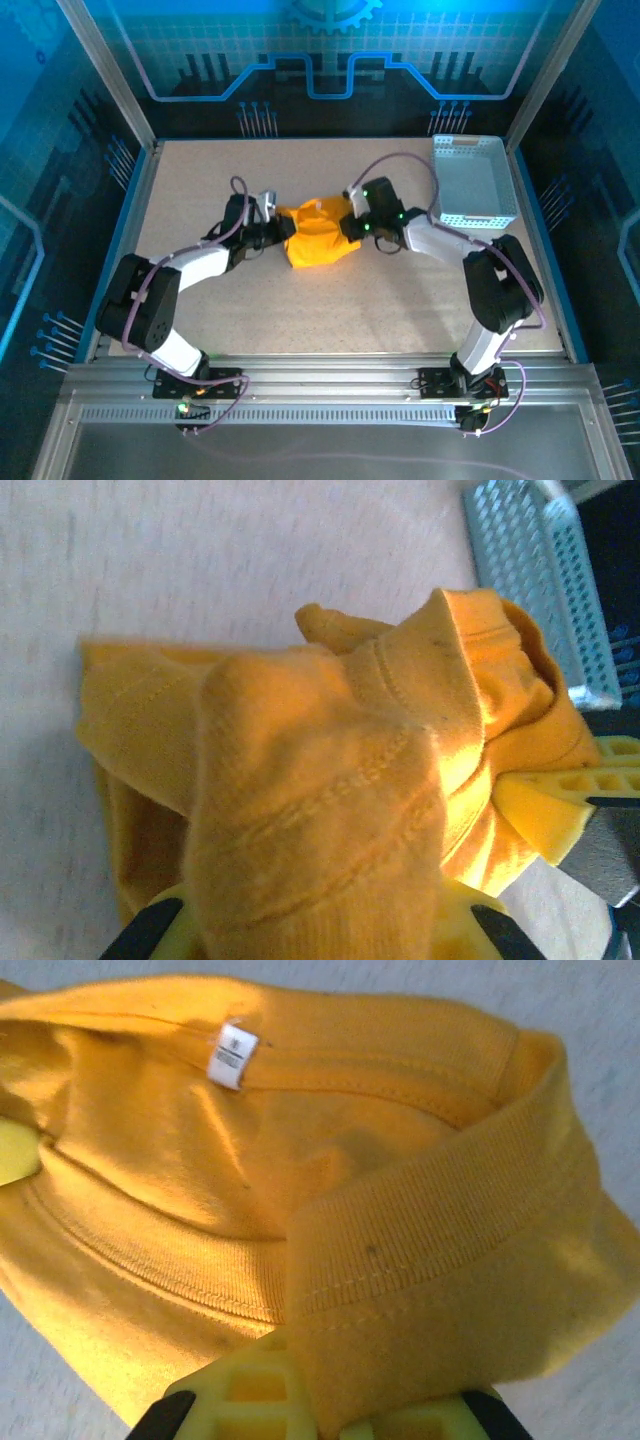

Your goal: Fold the inside-out t-shirt

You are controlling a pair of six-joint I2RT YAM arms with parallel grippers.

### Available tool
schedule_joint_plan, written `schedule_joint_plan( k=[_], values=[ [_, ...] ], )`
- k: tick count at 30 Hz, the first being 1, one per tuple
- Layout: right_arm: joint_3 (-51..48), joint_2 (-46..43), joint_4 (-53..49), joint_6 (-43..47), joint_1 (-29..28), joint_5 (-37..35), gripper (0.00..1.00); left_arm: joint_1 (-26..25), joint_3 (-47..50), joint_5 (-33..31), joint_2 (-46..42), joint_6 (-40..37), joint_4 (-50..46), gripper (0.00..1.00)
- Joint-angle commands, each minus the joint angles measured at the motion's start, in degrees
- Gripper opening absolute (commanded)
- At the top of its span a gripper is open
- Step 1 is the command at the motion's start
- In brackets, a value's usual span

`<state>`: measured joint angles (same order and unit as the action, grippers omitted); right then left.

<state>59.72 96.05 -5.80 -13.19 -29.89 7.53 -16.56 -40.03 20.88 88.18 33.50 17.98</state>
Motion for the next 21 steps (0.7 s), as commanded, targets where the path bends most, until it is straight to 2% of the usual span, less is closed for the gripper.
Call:
schedule_joint_plan(
  k=[1,5,13,17,21],
  values=[
    [-6.32,-9.41,6.06,-1.57,-1.63,-4.09,0.0,-1.97,4.35,1.11,-7.35,1.28,6.14,0.0],
    [-15.46,-16.29,6.99,-5.33,-2.87,-4.66,0.0,-6.42,9.97,0.01,-13.25,3.13,5.26,0.0],
    [-27.08,-23.71,6.84,-10.92,-3.94,-4.82,0.0,-11.51,21.52,-4.8,-23.52,7.41,4.02,0.0],
    [-29.92,-26.37,6.76,-13.28,-4.21,-4.34,0.02,-12.77,23.91,-5.11,-22.46,9.54,4.37,0.0],
    [-27.37,-22.58,5.88,-13.99,-4.23,-4.39,0.02,-12.76,22.23,-6.3,-17.32,9.92,5.17,0.0]
  ],
)
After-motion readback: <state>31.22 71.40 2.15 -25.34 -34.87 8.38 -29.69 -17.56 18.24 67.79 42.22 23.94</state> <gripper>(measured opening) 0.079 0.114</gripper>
